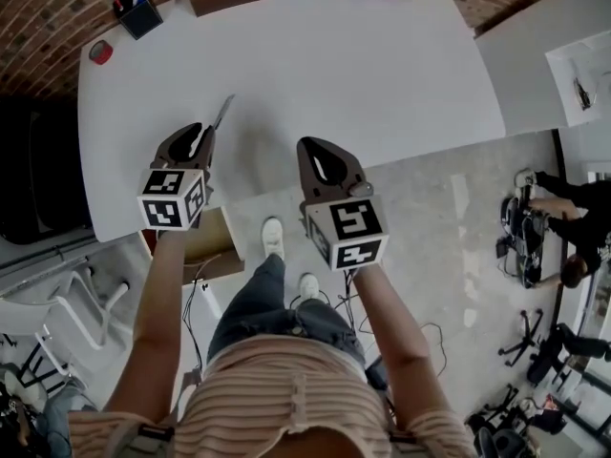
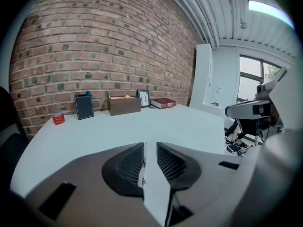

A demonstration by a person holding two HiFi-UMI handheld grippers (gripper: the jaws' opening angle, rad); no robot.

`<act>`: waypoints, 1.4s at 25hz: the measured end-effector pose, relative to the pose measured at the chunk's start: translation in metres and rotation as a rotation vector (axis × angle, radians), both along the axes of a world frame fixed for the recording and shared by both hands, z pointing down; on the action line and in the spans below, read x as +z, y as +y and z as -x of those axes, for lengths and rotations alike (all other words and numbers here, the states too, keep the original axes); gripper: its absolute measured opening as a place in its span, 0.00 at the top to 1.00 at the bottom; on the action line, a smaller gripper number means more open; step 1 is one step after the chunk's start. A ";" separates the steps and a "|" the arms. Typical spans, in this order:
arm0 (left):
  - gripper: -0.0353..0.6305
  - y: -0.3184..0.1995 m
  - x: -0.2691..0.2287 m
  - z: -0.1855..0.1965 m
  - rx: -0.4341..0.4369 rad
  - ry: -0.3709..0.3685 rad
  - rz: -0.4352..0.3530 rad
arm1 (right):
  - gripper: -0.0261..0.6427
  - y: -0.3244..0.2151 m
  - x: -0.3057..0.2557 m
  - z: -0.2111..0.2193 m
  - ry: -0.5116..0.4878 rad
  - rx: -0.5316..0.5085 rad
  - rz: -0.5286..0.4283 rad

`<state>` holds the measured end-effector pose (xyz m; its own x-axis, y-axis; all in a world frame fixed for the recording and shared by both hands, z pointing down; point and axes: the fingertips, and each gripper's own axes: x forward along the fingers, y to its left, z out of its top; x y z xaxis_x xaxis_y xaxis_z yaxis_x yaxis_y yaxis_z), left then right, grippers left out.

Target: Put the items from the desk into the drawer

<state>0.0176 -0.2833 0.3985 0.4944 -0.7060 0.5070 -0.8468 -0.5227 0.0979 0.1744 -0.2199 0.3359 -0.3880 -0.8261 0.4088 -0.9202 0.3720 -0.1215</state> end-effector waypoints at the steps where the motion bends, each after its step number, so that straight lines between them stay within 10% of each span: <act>1: 0.83 -0.001 0.003 -0.004 0.008 -0.009 0.011 | 0.94 -0.001 0.001 -0.002 0.001 0.001 0.005; 17: 0.78 -0.012 0.059 -0.028 0.124 -0.153 0.231 | 0.94 -0.016 0.023 -0.011 -0.006 0.017 0.082; 35: 0.81 -0.015 0.079 -0.031 0.138 -0.274 0.308 | 0.94 -0.027 0.039 -0.016 -0.007 0.035 0.119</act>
<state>0.0486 -0.2982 0.4775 0.3915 -0.4380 0.8092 -0.7876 -0.6142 0.0486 0.1909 -0.2467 0.3752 -0.3628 -0.7847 0.5026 -0.9314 0.3222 -0.1692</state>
